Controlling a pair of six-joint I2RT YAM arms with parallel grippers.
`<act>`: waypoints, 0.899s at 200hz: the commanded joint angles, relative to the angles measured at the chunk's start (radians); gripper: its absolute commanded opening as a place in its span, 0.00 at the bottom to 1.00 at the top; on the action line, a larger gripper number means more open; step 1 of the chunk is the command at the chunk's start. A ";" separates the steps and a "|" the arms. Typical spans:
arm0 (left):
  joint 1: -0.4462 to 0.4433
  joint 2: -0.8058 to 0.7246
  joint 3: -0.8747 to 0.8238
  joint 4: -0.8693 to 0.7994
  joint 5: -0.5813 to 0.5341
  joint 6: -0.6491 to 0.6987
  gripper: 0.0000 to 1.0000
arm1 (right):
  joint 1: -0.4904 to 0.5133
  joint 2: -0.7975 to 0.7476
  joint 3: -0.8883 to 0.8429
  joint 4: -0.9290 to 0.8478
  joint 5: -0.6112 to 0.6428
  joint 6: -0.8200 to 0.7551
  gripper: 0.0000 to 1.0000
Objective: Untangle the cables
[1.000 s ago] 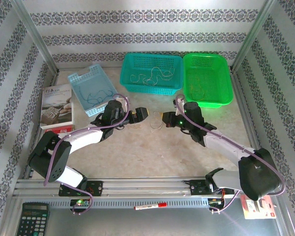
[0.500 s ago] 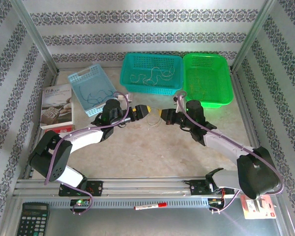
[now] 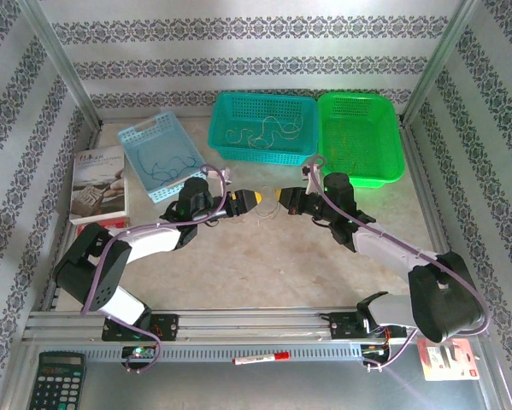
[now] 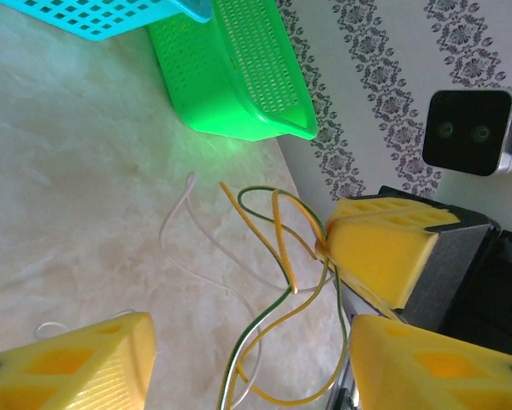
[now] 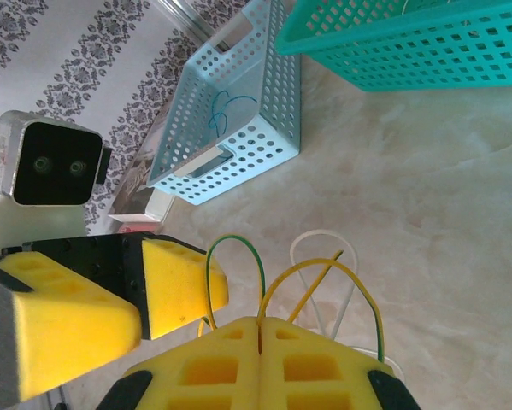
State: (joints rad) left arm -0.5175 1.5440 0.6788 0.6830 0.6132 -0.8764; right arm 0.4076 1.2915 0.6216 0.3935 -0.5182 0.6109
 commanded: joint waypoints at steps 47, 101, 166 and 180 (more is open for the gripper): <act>-0.036 0.096 -0.014 0.165 0.040 -0.032 0.38 | -0.007 0.014 0.001 0.055 -0.027 0.029 0.00; -0.035 0.049 0.021 0.069 0.035 0.020 0.00 | -0.015 0.021 -0.033 0.050 0.005 0.000 0.00; -0.009 -0.125 0.141 -0.325 -0.009 0.214 0.00 | -0.081 0.106 -0.131 0.057 0.105 -0.035 0.00; -0.004 -0.143 0.154 -0.341 0.000 0.222 0.00 | -0.082 0.122 -0.138 0.074 0.093 -0.030 0.00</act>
State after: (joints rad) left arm -0.5362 1.4418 0.7933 0.4614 0.6167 -0.7353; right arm 0.3325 1.3891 0.5037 0.4206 -0.4423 0.5983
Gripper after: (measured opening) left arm 0.043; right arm 0.052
